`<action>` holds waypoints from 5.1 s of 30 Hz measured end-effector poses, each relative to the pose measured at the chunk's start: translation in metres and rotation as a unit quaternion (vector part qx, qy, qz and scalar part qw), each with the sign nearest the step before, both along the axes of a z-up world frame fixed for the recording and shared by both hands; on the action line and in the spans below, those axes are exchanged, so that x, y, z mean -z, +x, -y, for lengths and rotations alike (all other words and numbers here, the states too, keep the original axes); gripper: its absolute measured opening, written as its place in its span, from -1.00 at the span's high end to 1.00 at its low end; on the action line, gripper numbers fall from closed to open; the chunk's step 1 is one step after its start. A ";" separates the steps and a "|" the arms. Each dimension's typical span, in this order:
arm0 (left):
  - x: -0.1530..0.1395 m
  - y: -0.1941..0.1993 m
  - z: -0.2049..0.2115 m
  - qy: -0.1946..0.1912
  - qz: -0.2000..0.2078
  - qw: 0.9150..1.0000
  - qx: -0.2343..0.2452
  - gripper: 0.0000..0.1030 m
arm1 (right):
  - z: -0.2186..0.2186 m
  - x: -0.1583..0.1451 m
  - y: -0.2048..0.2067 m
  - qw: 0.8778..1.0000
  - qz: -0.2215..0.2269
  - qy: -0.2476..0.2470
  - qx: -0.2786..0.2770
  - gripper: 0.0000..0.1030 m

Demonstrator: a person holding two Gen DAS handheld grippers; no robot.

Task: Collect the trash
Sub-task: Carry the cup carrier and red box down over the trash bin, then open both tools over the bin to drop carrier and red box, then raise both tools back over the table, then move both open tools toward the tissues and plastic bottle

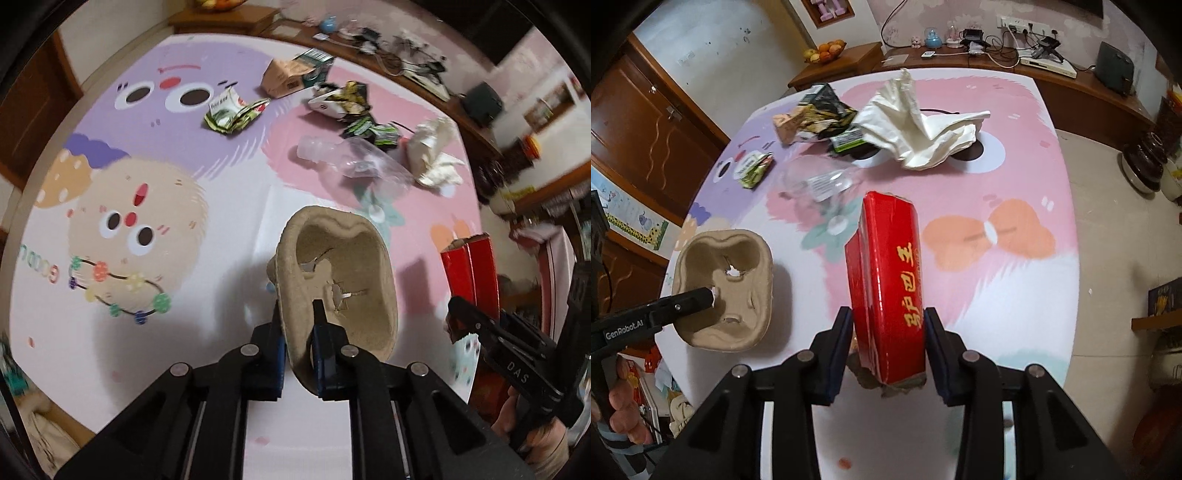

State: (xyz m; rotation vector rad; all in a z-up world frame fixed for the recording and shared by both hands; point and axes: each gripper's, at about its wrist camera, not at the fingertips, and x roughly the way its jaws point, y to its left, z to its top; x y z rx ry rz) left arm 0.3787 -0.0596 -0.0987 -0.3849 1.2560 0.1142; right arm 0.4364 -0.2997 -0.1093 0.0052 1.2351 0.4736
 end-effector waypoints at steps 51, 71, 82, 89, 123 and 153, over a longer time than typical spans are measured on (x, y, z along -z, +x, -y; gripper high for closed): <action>0.200 -0.307 0.006 0.119 -0.017 0.920 0.373 0.81 | -0.087 0.210 -0.390 0.944 -0.141 0.012 0.298 0.25; 0.311 -0.260 0.022 0.128 -0.019 0.928 0.348 0.07 | -0.070 0.361 -0.348 0.933 -0.190 0.060 0.301 0.09; 0.291 -0.257 0.017 0.126 -0.018 0.938 0.322 -0.36 | -0.063 0.341 -0.346 0.935 -0.153 0.083 0.309 -0.23; 0.248 -0.270 0.012 0.104 -0.019 0.944 0.313 -0.37 | -0.065 0.299 -0.356 0.940 -0.136 0.073 0.304 -0.23; -0.114 -0.279 -0.079 0.025 0.178 0.939 0.295 -0.73 | -0.134 -0.079 -0.368 0.973 0.120 0.003 0.199 -0.25; -0.134 -0.033 -0.025 -0.062 0.092 0.991 0.073 -0.74 | -0.038 -0.170 -0.110 0.973 0.214 -0.038 0.082 -0.25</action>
